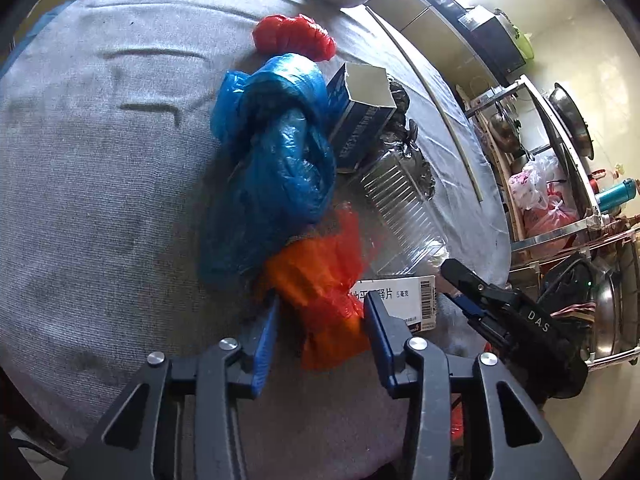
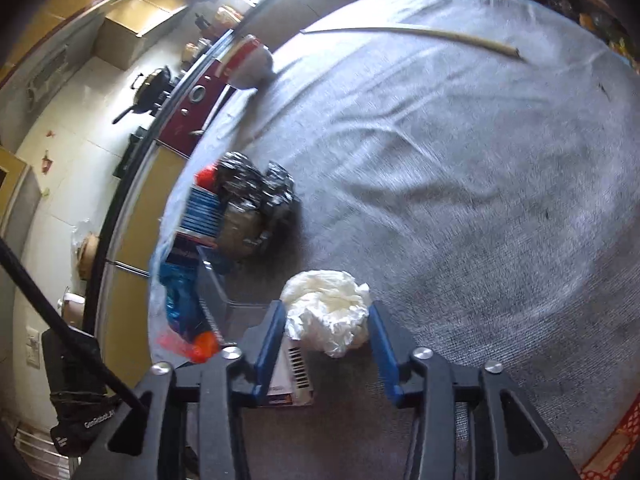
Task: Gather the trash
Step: 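Grasp the orange plastic bag with the left tool while the right tool grasps the white tissue, then carry the bag and tissue over the red basket and open both tools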
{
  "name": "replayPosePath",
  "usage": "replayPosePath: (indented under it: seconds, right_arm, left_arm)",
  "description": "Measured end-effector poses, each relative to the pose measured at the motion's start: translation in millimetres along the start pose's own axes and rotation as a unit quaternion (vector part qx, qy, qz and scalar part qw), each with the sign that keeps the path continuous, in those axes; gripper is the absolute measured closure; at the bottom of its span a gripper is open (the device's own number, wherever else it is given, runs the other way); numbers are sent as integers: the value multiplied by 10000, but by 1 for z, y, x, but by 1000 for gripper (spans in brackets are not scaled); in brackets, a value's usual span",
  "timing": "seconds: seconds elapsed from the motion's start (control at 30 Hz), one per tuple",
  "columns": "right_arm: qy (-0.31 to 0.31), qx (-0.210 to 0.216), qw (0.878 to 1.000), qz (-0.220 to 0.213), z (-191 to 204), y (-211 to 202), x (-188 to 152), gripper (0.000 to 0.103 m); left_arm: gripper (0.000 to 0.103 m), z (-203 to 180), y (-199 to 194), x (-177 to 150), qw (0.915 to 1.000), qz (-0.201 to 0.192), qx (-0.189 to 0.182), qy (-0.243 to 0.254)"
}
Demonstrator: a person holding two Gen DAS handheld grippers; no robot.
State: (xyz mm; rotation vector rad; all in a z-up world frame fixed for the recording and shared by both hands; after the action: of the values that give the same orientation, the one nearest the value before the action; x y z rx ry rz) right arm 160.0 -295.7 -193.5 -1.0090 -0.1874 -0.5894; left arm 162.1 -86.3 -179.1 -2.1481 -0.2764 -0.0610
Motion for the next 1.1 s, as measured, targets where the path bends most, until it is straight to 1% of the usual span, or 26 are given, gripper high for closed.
replayPosePath:
  seconds: [0.07, 0.1, 0.17, 0.27, 0.4, 0.63, 0.83, 0.97, 1.1]
  right_arm:
    - [5, 44, 10000, -44, -1, 0, 0, 65]
    - [-60, 2, 9999, -105, 0, -3, 0, 68]
    - [-167, -64, 9997, -188, 2, -7, 1, 70]
    - [-327, -133, 9989, -302, 5, -16, 1, 71]
    - [-387, -192, 9982, -408, 2, -31, -4, 72]
    - [-390, -148, 9974, -589, -5, -58, -13, 72]
    - [-455, -110, 9960, -766, -4, -82, -19, 72]
    - [-485, -114, 9951, -850, -4, -94, -25, 72]
    - [-446, -133, 9947, -921, -9, -108, -33, 72]
  left_arm:
    - [60, -2, -1, 0, 10000, -24, 9, 17]
    - [63, -1, -2, 0, 10000, -36, 13, 24]
    - [68, -3, -3, 0, 10000, -56, 30, 61]
    - [70, 3, -6, -1, 10000, -60, 18, 54]
    - [74, 9, -12, -2, 9999, -111, 43, 72]
    - [75, 19, -31, -9, 9997, -228, 61, 114]
    - [75, 9, -47, -17, 9991, -335, -21, 260]
    - [75, -6, -58, -24, 9974, -455, -68, 559]
    - [75, -25, -60, -32, 9946, -528, -55, 897]
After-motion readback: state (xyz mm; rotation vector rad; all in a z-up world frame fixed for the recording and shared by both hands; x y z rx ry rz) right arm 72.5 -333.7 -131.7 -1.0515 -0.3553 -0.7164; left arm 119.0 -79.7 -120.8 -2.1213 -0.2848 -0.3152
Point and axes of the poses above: each gripper's, at about its wrist camera, not at the fingertips, and y roughly the way its jaws point, z to its left, x to its top, the point moved 7 cm from there along y, roughly the way its jaws point, and after that the axes turned 10 degrees about -y, right-handed, at the moved point
